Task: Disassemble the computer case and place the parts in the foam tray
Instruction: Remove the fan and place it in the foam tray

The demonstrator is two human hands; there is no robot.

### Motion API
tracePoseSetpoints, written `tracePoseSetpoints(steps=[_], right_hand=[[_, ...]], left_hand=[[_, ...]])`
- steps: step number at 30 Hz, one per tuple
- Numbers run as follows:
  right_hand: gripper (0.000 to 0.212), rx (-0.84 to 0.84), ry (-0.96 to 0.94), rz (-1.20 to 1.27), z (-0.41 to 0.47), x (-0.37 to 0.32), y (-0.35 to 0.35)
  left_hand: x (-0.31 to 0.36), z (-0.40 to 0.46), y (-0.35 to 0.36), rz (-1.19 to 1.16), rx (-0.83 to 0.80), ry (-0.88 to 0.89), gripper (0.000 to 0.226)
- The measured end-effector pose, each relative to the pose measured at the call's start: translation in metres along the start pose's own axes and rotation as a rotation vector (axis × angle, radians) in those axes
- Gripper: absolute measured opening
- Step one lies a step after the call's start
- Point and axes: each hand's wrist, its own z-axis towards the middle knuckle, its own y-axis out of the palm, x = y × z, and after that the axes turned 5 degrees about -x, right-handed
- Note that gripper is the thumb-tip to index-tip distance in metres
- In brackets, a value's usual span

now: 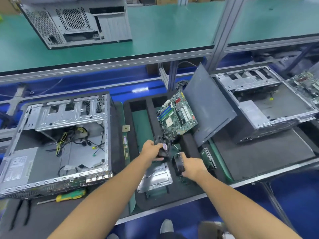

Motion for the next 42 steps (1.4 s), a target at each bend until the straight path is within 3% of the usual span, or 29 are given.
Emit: tracePoseSetpoints(steps=[3, 8, 11, 17, 21, 24, 27, 30, 36, 38, 40, 42], right_hand=[[0.103, -0.014, -0.073, -0.169, 0.016, 0.0, -0.005], [0.093, 0.0, -0.101, -0.339, 0.033, -0.008, -0.005], [0.084, 0.015, -0.073, -0.328, 0.033, -0.009, -0.002], [0.088, -0.013, -0.143, -0.328, 0.015, -0.002, 0.027], [0.086, -0.013, -0.214, -0.302, 0.009, 0.008, 0.034], [0.068, 0.055, -0.233, -0.193, 0.009, 0.014, 0.027], [0.035, 0.206, -0.19, -0.041, 0.008, 0.015, 0.015], [0.017, 0.338, -0.11, 0.141, 0.01, 0.003, -0.005], [0.027, 0.516, -0.238, 0.456, 0.013, -0.094, -0.077], [0.024, 0.555, -0.325, 0.462, 0.011, -0.143, -0.101], [0.023, 0.581, -0.423, 0.459, 0.004, -0.193, -0.115], [0.028, 0.581, -0.539, 0.421, -0.008, -0.245, -0.121]], left_hand=[[0.001, 0.002, 0.006, -0.006, -0.017, -0.04, 0.045], [0.004, 0.013, 0.013, 0.185, -0.018, -0.008, 0.043], [0.003, 0.018, 0.021, 0.265, 0.005, 0.007, 0.042], [0.009, 0.018, 0.043, 0.325, -0.019, -0.014, 0.046], [0.013, 0.015, 0.062, 0.489, -0.088, -0.079, 0.068], [0.011, 0.009, 0.069, 0.525, -0.09, -0.165, 0.051], [0.005, 0.002, 0.06, 0.685, -0.066, -0.001, 0.041], [0.007, -0.011, 0.036, 0.699, -0.012, 0.151, 0.023], [0.004, -0.062, -0.057, 1.016, 0.297, 0.612, 0.009], [-0.011, -0.081, -0.096, 0.926, 0.379, 0.775, 0.007], [-0.035, -0.101, -0.133, 0.736, 0.422, 0.889, 0.02], [-0.069, -0.119, -0.167, 0.674, 0.633, 1.001, 0.038]])
